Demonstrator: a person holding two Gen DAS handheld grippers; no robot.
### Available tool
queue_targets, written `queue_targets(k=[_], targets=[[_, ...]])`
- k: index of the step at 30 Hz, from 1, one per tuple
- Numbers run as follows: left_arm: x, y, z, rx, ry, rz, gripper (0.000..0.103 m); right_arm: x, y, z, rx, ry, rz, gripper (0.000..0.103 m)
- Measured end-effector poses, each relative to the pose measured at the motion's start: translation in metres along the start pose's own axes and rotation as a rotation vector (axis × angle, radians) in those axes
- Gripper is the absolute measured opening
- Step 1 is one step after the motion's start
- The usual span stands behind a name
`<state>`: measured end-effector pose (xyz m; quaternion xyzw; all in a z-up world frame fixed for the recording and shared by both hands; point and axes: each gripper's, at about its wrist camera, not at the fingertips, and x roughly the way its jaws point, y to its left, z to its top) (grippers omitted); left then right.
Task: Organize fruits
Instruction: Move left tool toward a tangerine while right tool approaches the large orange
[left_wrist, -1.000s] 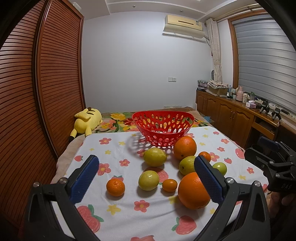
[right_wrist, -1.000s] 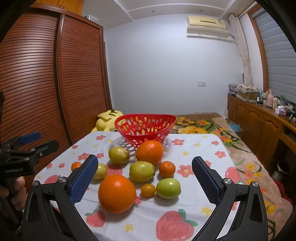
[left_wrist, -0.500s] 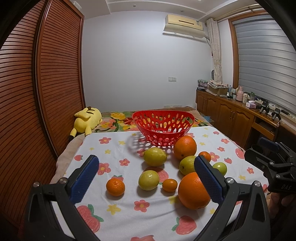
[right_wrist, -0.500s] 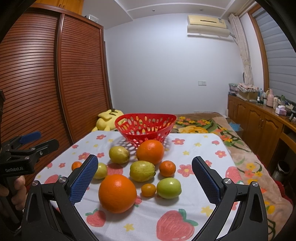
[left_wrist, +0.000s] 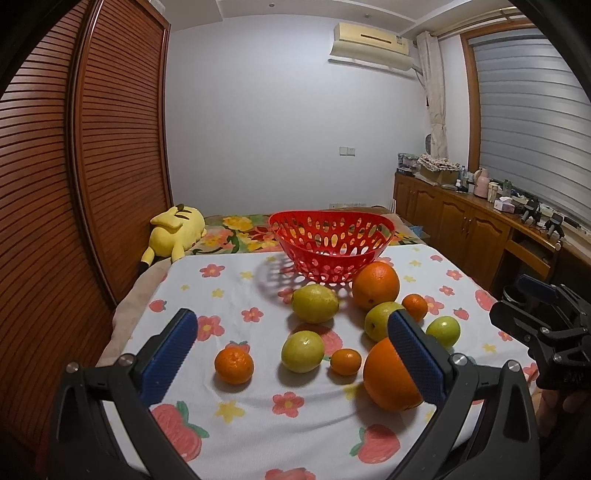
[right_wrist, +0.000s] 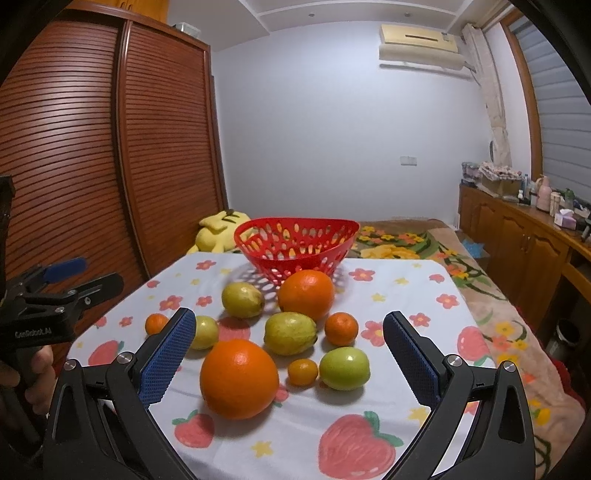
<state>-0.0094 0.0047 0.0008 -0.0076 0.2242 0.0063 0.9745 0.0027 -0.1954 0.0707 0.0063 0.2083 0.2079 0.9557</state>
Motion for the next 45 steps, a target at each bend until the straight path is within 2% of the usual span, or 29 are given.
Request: queue_targets(k=[24,34,45], targets=[[0.052,0.049,-0.039,-0.029,0.124,0.066,0.103,0.055,0.018,-0.03,-0.035,0.151,0.085,0.103],[0.074,0.064,-0.053,-0.028,0.195,0.048,0.103,0.074,0.028,-0.035,-0.061,0.201,0.12,0.103],[0.1,0.071,-0.061,-0.032,0.257,-0.02,0.101,0.091,0.032,-0.042,-0.069,0.252,0.144,0.102]])
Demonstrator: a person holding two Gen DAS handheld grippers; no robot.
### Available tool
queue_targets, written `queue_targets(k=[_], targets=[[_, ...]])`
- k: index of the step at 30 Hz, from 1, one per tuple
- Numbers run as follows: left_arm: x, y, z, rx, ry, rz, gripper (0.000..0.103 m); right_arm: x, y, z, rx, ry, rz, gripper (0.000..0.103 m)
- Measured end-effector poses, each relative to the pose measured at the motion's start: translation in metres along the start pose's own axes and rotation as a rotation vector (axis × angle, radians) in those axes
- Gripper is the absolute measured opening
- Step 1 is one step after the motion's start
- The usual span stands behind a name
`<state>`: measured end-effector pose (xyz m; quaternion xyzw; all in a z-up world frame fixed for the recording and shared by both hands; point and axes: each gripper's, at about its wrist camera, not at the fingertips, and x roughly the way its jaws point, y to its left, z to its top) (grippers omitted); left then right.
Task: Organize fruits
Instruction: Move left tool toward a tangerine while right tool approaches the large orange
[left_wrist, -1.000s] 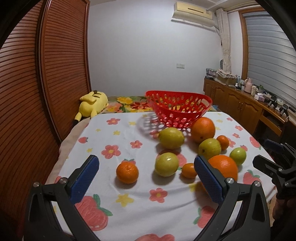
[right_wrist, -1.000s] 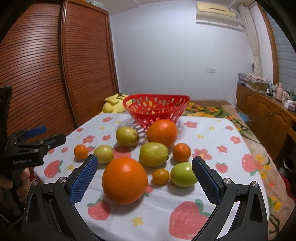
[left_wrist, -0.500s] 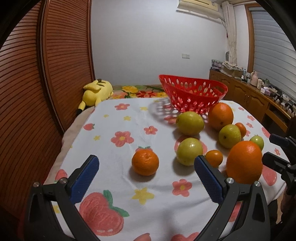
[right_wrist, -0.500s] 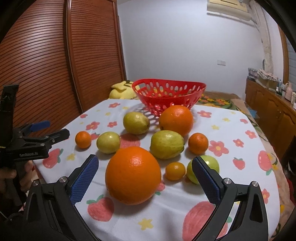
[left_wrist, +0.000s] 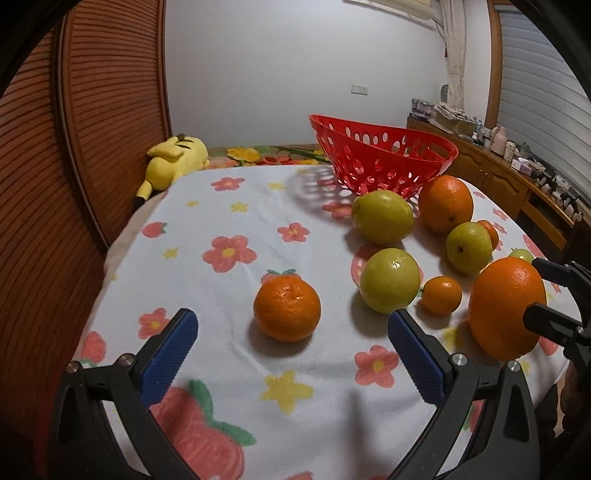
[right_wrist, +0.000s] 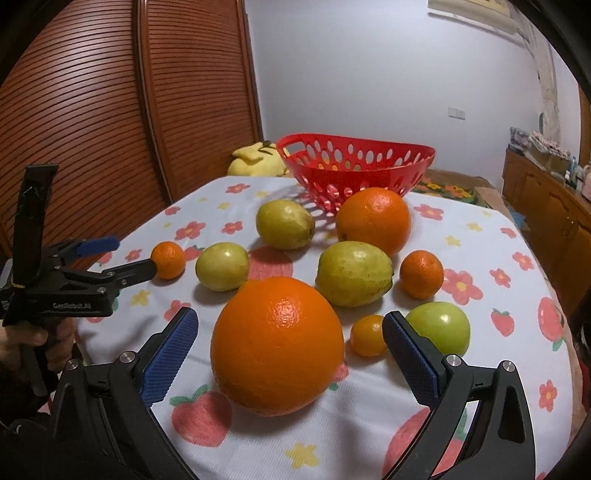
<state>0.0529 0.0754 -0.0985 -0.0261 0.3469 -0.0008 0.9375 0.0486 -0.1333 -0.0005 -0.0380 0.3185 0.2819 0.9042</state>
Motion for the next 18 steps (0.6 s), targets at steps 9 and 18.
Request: queue_targets(k=[9,18], targets=[[0.019,0.01,0.002,-0.031,0.059,-0.052,0.069,0.011,0.005,-0.002,-0.024,0.029,0.023,0.102],[0.032,0.013,0.005,-0.038,0.1,-0.077,0.054,0.017,0.006,-0.005,-0.029,0.058,0.039,0.098]])
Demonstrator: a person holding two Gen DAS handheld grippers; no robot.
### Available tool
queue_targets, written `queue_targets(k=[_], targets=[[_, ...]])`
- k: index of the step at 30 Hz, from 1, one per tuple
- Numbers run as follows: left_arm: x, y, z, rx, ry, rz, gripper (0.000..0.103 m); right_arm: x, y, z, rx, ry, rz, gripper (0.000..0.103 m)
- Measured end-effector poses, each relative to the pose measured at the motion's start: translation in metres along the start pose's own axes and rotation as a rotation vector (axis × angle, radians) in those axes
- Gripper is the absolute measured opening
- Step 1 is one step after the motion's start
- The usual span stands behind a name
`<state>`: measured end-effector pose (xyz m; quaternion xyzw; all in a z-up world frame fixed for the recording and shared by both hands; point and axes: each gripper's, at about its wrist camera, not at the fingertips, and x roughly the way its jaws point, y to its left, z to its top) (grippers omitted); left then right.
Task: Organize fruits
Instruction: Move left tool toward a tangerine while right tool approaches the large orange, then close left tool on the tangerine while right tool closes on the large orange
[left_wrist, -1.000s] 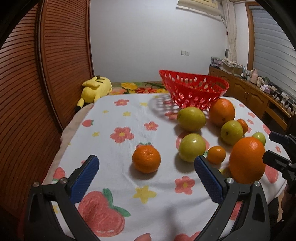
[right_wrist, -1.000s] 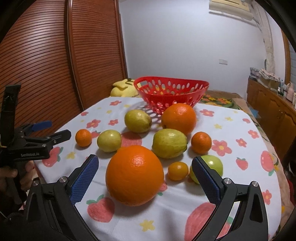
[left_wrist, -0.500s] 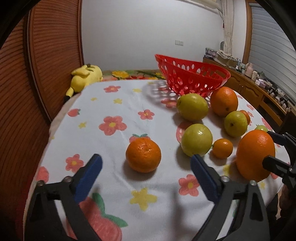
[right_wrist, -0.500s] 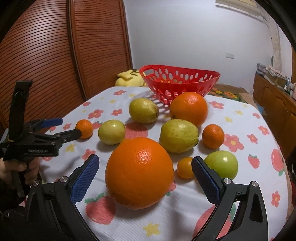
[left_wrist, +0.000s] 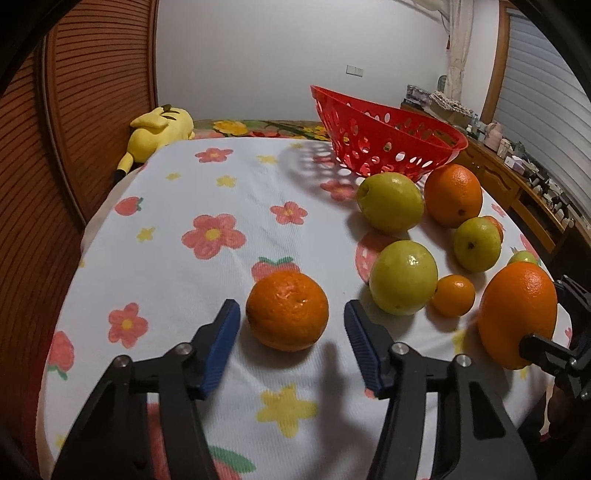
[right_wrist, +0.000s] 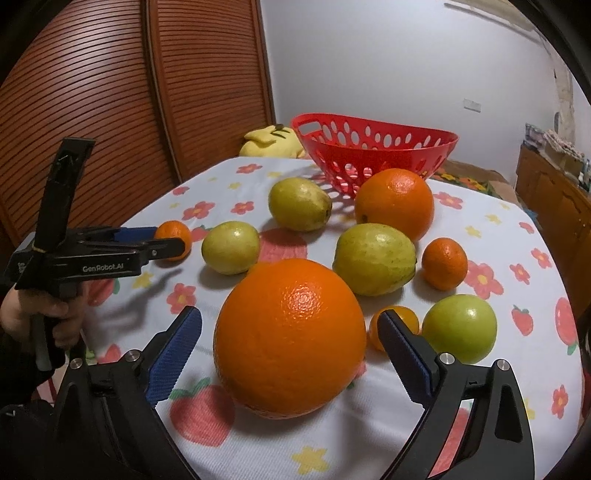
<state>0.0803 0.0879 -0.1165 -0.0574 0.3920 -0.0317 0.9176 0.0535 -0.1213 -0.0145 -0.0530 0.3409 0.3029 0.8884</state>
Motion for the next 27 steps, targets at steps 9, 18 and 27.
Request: queue_targets(k=[9,18,27], targets=[[0.009,0.005,-0.003,-0.018,0.023,-0.005,0.047,0.006,0.0,-0.002,0.003,0.024,0.016,0.094],[0.005,0.005,-0.004,-0.033,0.005,-0.028,0.043,0.012,0.001,-0.005,-0.017,0.04,0.009,0.086],[-0.016,-0.007,0.009,-0.018,-0.054,-0.047,0.043,0.011,-0.004,-0.004,-0.008,0.05,0.036,0.085]])
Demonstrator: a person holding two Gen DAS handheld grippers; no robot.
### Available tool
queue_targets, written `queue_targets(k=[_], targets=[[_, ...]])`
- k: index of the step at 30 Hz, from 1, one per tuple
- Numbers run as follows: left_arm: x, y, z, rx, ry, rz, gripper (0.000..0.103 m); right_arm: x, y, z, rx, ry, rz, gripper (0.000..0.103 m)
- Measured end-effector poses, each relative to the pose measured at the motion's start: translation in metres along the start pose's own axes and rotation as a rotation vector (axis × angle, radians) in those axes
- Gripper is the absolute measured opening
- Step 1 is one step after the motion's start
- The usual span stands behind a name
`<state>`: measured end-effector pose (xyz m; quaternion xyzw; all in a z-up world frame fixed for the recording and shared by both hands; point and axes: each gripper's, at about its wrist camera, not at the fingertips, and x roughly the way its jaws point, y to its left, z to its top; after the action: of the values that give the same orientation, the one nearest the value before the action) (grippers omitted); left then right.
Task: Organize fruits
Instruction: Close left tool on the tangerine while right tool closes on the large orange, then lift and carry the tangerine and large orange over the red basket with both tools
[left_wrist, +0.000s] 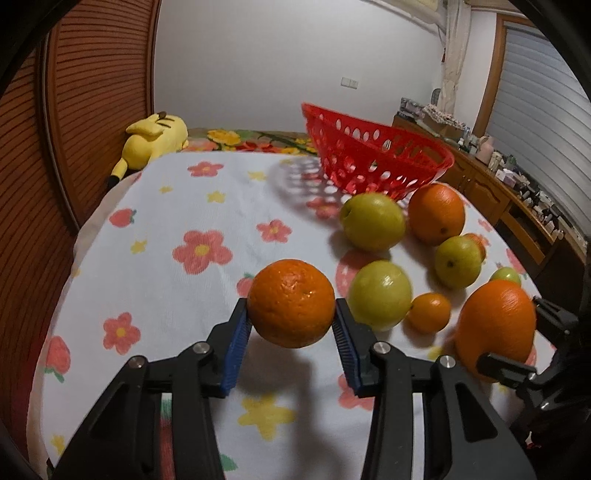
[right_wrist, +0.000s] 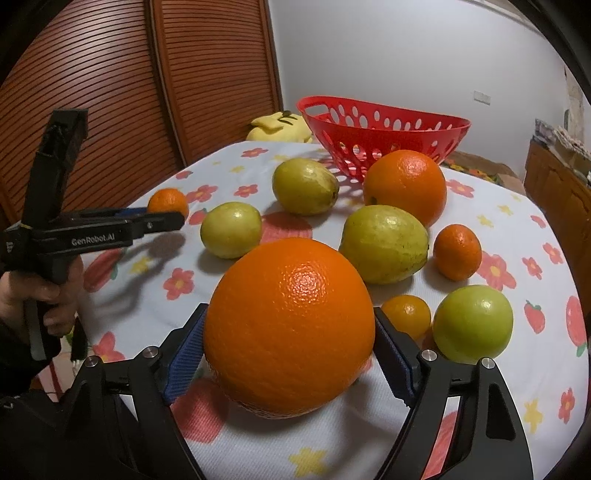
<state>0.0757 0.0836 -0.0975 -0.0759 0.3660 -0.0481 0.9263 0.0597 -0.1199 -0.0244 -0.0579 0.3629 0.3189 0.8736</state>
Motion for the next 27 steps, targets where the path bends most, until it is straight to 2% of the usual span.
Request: queue_targets(k=[12,27], targets=[[-0.012,-0.023,0.024,0.034,-0.053,-0.032,0.043,-0.018,-0.014,0.018,0.022,-0.045,0.037,0.085],[-0.022,-0.055,0.063,0.097,-0.117,-0.064,0.043,-0.054,-0.043,0.065,0.009,-0.127,0.003,0.085]])
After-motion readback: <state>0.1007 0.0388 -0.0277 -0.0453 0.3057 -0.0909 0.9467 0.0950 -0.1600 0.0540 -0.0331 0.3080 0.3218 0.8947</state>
